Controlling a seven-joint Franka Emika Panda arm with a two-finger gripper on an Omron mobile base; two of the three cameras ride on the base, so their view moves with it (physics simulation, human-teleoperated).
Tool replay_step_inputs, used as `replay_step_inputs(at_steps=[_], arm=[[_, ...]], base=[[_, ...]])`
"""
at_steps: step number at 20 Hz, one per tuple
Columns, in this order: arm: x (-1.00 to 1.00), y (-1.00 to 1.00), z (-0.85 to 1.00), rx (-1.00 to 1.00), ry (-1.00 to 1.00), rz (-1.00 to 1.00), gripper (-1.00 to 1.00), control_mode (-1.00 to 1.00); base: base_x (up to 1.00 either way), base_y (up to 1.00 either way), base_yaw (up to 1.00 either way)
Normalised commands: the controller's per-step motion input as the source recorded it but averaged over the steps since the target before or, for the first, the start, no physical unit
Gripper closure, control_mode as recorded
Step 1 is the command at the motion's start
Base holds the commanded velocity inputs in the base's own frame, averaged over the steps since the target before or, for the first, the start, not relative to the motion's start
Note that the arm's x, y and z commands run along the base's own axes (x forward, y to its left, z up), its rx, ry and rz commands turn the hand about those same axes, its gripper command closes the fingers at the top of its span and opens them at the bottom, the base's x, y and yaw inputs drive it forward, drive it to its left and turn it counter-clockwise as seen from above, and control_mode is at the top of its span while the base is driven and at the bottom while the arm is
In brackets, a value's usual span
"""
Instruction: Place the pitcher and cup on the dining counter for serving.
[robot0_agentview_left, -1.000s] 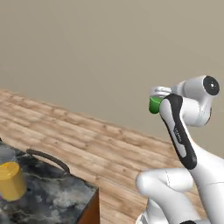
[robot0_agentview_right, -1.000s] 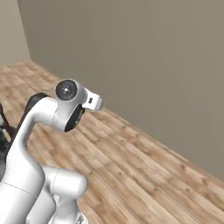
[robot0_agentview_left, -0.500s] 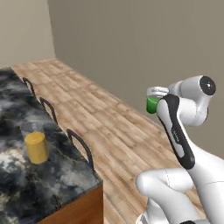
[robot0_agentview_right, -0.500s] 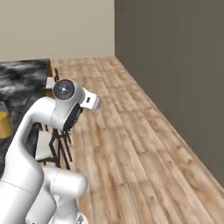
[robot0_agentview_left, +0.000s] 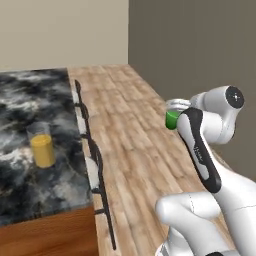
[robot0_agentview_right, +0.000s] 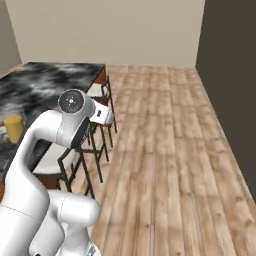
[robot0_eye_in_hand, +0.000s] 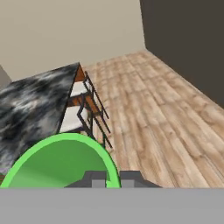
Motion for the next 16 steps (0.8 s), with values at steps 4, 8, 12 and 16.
replay_step_inputs(at_steps=[4,8,12,16], arm=[[0.0,0.0,0.0,0.0,0.0,0.0,1.0,1.0],[0.0,0.0,0.0,0.0,0.0,0.0,1.0,1.0],[0.0,0.0,0.0,0.0,0.0,0.0,1.0,1.0],[0.0,0.0,0.0,0.0,0.0,0.0,1.0,1.0]], base=[[0.14,-0.75,0.57],[0.24,-0.64,0.56],[0.42,-0.54,0.6],[0.62,-0.44,0.63]])
